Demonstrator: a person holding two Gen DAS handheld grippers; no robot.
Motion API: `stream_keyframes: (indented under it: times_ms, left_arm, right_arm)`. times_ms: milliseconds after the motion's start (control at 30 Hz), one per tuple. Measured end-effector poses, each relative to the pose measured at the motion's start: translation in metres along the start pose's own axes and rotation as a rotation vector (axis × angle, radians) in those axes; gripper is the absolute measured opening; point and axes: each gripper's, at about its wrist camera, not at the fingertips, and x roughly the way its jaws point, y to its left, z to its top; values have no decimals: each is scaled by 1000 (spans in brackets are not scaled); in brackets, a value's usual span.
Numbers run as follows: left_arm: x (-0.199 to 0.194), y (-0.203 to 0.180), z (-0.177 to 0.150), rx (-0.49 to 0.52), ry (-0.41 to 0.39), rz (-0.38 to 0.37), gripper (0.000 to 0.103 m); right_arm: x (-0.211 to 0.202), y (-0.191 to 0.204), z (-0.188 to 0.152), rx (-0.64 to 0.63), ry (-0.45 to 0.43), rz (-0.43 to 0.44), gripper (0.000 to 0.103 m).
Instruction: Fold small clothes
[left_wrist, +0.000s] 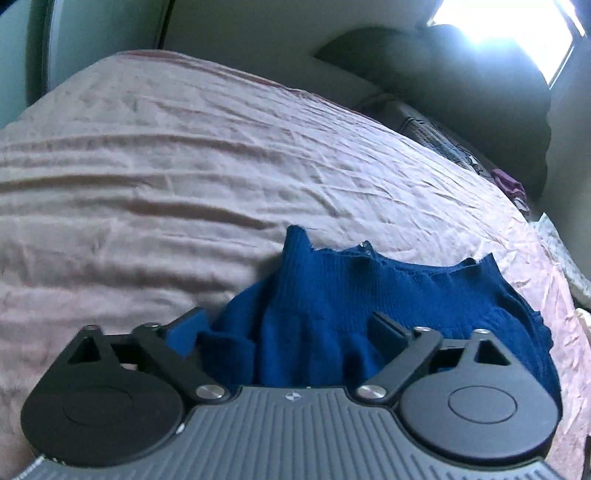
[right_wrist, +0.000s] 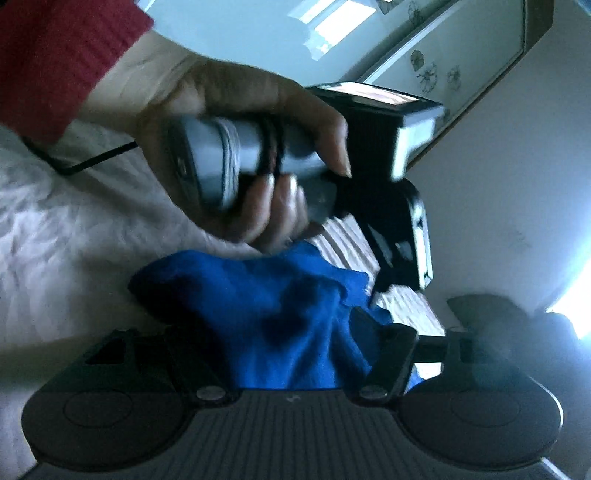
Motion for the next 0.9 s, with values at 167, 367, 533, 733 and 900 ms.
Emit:
stream_keyframes:
  times_ms: [167, 367, 533, 733, 900]
  left_arm:
    - [0, 0, 3, -11, -7, 52, 46]
    - [-1, -2, 6, -50, 23, 56, 10]
    - [-12, -30, 6, 23, -11, 141, 8]
    - [-32, -60, 13, 58, -62, 178, 8]
    - [-46, -92, 18, 89, -107, 193, 8]
  right_arm:
    - [0, 11, 0, -44, -26, 26, 26]
    - [-6, -8, -3, 56, -62, 94, 15]
    - [-11, -41, -7, 223, -94, 161, 14]
    - [-31, -81, -26, 427, -126, 211, 13]
    - [-48, -108, -45, 552, -146, 218, 12]
